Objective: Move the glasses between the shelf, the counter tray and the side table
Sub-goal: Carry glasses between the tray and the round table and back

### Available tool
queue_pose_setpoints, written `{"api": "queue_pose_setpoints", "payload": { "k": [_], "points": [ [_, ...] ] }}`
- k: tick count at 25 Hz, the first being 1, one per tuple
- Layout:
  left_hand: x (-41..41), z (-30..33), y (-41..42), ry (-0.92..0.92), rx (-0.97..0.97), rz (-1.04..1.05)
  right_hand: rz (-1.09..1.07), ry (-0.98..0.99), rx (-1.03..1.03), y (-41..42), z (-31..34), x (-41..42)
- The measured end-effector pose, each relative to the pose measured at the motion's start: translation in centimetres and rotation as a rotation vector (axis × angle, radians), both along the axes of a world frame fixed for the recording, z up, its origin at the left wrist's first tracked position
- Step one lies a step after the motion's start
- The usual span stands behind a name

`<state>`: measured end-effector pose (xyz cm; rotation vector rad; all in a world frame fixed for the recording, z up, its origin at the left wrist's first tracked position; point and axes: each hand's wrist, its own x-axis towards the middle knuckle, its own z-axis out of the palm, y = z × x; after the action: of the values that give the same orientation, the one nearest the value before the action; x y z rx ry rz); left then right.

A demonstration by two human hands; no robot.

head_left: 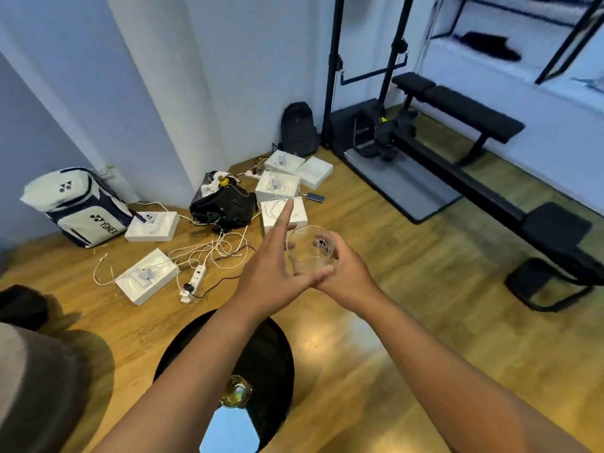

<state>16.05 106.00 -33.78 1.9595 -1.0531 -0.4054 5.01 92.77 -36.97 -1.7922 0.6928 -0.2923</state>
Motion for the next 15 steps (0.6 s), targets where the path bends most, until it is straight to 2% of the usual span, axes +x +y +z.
{"api": "queue_pose_setpoints", "payload": {
  "k": [6, 15],
  "points": [
    [-9.5, 5.6, -6.2, -0.039, -0.076, -0.146, -0.149, -0.064, -0.093, -6.2, 8.1, -12.5],
    [-25.5, 10.8, -16.0, -0.138, -0.088, -0.349, -0.439, -0.096, -0.27, -14.9, 15.8, -33.5]
  ]
}}
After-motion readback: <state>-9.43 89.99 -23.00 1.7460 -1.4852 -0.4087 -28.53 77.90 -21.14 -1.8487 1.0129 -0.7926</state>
